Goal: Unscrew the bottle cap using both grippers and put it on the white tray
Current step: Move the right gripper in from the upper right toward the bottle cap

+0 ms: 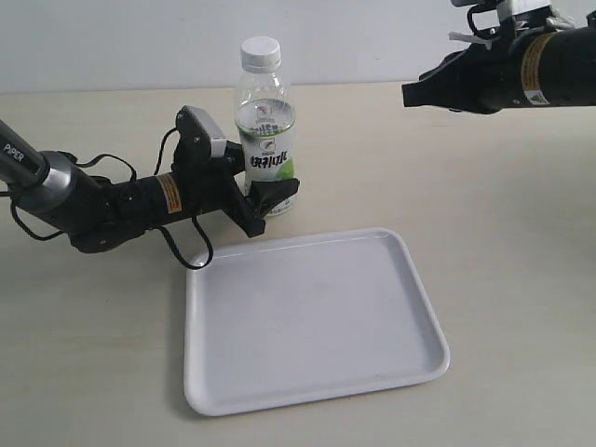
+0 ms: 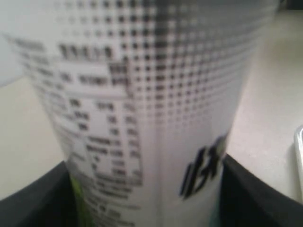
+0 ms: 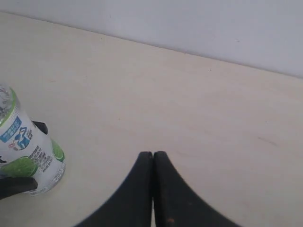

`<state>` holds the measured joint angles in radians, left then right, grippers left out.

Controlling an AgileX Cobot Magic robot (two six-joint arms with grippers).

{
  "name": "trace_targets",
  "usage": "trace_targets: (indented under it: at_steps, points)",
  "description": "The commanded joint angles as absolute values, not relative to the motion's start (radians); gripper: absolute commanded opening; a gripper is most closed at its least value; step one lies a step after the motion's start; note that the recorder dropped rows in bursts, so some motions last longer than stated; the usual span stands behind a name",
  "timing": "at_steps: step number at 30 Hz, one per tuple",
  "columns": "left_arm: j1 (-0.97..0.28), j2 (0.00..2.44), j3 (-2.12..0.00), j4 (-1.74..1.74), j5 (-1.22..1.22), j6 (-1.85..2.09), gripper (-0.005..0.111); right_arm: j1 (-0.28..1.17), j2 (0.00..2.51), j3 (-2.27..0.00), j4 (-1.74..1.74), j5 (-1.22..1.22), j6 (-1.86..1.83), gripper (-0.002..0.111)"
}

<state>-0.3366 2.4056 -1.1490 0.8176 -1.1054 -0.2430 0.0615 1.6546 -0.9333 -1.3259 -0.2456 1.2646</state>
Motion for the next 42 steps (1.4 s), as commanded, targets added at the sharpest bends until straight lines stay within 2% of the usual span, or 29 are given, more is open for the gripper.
trace_targets:
  at_steps: [1, 3, 7, 11, 12, 14, 23, 38, 42]
  points:
    - [-0.342, 2.397, -1.155, 0.827, -1.126, -0.241, 0.0, 0.057, 1.69, -1.016, -1.585, -0.226, 1.263, 0.0]
    - [-0.342, 2.397, -1.155, 0.829, -1.126, -0.241, 0.0, 0.057, 1.691, -1.036, -1.634, -0.164, 1.231, 0.0]
    - [-0.342, 2.397, -1.155, 0.827, -1.126, -0.241, 0.0, 0.085, 1.691, -1.046, -1.634, 0.126, 1.197, 0.0]
    - [-0.342, 2.397, -1.155, 0.827, -1.126, -0.241, 0.0, 0.194, 1.717, -1.046, -1.629, 0.484, 1.028, 0.0]
    - [-0.342, 2.397, -1.155, 0.827, -1.126, -0.241, 0.0, 0.218, 1.746, -1.053, -1.599, 0.612, 1.003, 0.0]
    - [-0.342, 2.397, -1.155, 0.827, -1.126, -0.241, 0.0, 0.228, 1.785, -1.085, -1.459, 0.678, 0.884, 0.0]
    - [-0.342, 2.397, -1.155, 0.827, -1.126, -0.241, 0.0, 0.226, 1.95, -1.373, -0.495, 0.81, 0.123, 0.0]
    - [-0.342, 2.397, -1.157, 0.831, -1.1, -0.243, 0.0, 0.226, 1.873, -1.441, 0.278, 0.701, -0.469, 0.0]
    - [-0.342, 2.397, -1.164, 0.835, -1.1, -0.243, 0.0, 0.226, 1.822, -1.436, 0.383, 0.703, -0.53, 0.0]
